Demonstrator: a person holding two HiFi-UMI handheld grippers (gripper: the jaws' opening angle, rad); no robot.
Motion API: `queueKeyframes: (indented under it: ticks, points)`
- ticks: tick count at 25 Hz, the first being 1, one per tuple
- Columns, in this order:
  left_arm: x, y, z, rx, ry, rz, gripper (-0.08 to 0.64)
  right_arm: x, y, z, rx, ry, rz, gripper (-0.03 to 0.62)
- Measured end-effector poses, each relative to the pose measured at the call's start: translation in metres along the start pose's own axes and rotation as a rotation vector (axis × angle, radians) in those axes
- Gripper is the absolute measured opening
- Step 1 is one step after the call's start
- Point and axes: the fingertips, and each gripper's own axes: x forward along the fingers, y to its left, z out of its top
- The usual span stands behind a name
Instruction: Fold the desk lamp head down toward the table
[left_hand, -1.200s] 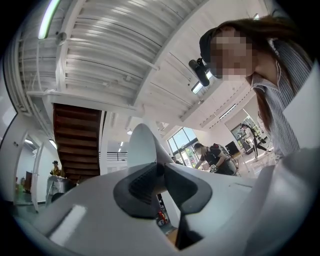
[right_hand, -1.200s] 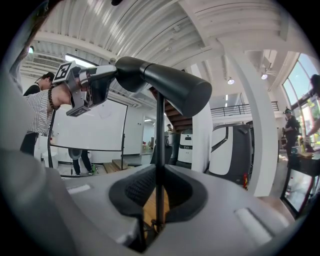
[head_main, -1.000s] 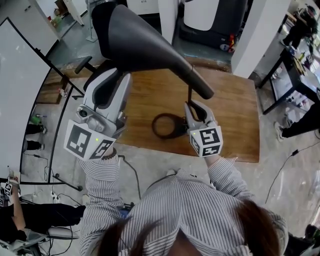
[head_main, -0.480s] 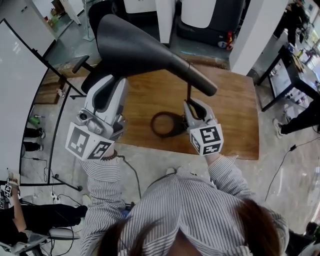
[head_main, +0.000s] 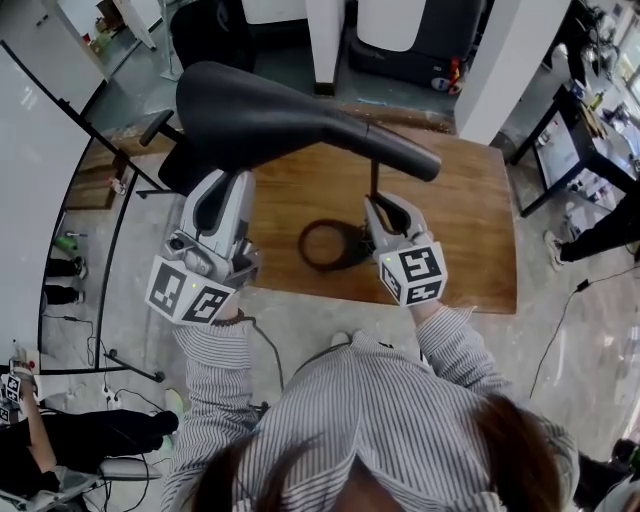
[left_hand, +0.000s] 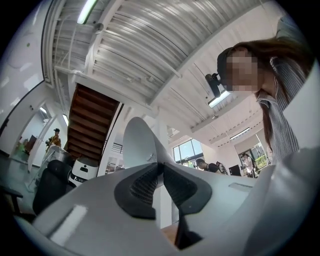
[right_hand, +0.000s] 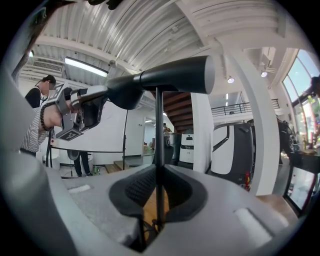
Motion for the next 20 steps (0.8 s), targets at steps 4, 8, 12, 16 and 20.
queueKeyframes:
  ticks: [4,8,12,16,20]
  points:
    - [-0.006,0.001,-0.022,-0.093,0.014,0.017,0.043,0.000,-0.003,-0.001,0.003,0.000,0.005,0.043]
    - [-0.014,0.003,-0.042,-0.172,0.029,0.047,0.043,0.003,-0.002,0.000,0.001,0.005,0.005,0.043]
    - [-0.024,-0.001,-0.067,-0.279,0.037,0.098,0.041,0.002,-0.001,0.000,0.001,0.000,-0.001,0.043]
    - [-0.030,-0.009,-0.097,-0.360,0.060,0.134,0.041,0.002,-0.001,0.000,0.008,-0.004,-0.002,0.043]
    - [-0.030,-0.024,-0.125,-0.400,0.118,0.144,0.039,0.002,-0.003,0.001,0.009,-0.007,-0.002,0.043]
